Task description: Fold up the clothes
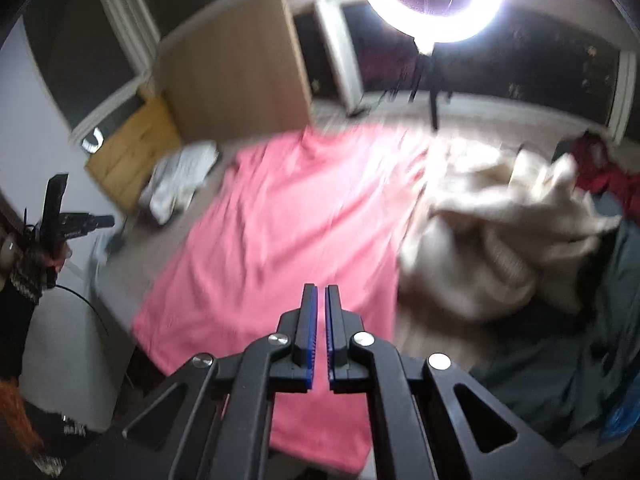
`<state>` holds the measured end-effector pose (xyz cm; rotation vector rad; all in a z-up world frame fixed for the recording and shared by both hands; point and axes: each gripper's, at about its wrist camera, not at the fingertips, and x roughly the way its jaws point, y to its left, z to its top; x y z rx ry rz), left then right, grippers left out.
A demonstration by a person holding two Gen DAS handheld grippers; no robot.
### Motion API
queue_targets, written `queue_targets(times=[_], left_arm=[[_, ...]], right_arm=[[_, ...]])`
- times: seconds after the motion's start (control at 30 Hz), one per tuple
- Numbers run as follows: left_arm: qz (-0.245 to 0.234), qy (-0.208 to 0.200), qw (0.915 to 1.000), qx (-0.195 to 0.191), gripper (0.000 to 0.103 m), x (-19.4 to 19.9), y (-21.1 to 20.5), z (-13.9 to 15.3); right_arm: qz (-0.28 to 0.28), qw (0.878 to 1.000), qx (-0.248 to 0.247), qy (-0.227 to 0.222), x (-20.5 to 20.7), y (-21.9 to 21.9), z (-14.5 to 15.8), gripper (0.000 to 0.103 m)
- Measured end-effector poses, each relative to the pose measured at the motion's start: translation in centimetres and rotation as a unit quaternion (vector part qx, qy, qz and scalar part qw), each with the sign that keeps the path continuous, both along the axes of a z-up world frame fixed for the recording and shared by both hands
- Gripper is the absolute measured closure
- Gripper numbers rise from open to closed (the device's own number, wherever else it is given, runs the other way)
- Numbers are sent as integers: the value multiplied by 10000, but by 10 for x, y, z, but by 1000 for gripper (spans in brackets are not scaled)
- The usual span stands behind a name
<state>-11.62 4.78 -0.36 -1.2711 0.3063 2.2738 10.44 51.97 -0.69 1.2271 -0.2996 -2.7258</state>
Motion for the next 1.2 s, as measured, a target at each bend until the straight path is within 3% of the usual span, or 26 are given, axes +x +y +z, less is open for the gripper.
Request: queue_targets(times=[0.1,0.3,0.5,0.77,1.0,1.2], left_arm=[[17,176,9998,131,91,-42,4,11],[-69,28,9995,300,85,-115,22,-5],[-235,-336,9990,195,78,-185,51,-40],[-132,-790,9968,11,66,-261,93,-91],[-225,-1065,9938,-248,60,-303,126,-131],[-202,-1226,9918,-288,59,-316,127,-149]], right_arm=[[-129,9993,290,196,-35,0,20,99],[-397,9971,637,132,-108,-7,27,95],[-644,9922,1053,-155,-165,1,11,87],[-627,9838,1552,-638,-246,47,-44,63],[-884,9850,846,-1218,-328,114,-121,63],[-582,9862,382,-1504,-360,120,-164,63]])
